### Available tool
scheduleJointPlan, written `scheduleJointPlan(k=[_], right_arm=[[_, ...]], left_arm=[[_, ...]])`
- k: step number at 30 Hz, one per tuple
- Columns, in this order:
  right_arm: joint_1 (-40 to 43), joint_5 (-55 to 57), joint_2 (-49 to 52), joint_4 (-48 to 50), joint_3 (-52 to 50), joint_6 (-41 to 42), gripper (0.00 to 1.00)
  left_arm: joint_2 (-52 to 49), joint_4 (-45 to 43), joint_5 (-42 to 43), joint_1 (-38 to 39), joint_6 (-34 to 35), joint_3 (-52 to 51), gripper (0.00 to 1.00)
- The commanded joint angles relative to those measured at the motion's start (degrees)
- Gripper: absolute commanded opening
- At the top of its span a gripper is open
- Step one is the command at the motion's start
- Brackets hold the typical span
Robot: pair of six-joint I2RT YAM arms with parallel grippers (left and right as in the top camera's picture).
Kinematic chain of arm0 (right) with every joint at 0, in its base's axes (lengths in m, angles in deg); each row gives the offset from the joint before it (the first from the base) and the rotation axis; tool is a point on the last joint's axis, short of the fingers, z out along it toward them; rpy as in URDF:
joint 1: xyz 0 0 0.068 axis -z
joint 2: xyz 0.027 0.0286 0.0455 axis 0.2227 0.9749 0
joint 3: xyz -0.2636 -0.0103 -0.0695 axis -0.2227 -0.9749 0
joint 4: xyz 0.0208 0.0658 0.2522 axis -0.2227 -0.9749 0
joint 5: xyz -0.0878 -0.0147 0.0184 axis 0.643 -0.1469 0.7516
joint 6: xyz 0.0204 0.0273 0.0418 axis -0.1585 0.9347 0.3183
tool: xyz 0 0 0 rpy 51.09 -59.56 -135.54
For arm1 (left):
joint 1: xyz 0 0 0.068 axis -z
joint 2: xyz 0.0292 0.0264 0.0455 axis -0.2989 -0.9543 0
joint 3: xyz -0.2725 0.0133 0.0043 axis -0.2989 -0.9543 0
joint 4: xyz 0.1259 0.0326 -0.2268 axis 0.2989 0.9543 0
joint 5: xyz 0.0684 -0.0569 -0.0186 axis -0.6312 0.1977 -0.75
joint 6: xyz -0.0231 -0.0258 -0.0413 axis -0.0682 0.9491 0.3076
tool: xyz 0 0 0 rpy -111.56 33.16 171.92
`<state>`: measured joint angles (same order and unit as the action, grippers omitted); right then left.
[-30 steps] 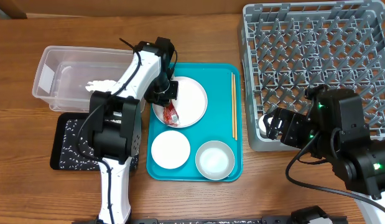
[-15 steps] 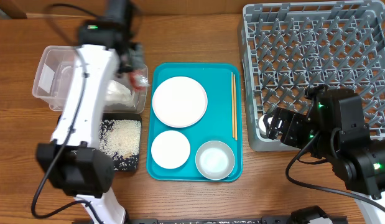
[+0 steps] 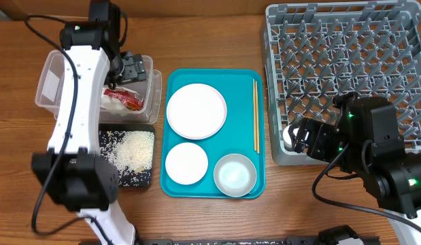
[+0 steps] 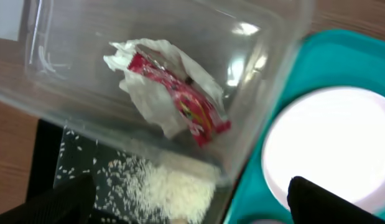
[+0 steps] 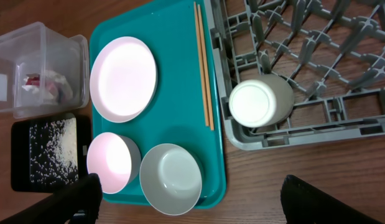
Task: Sort waste into correct bins and load items into the dishwasher
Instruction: 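Drop the red wrapper into the clear plastic container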
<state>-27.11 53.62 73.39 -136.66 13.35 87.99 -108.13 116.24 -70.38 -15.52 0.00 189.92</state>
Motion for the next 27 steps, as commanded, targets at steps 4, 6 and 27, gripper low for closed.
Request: scheduleJointPlan(k=[4,6,27], right_arm=[[0.39,-0.07,-0.63,0.57,-0.09,-0.63,0.93],[0.39,-0.07,-0.61,0.59,-0.09,-0.61,0.94],[0.39,-0.07,2.45,0.35,-0.09,-0.61,1.0]], left_arm=[[19.74,6.23,0.59,5.95,-0.63,3.04,1.0],[23.89,8.09,0.63,6.95,-0.59,3.04,1.0],[32.35,11.63,1.73,7.56,0.22,3.04,1.0]])
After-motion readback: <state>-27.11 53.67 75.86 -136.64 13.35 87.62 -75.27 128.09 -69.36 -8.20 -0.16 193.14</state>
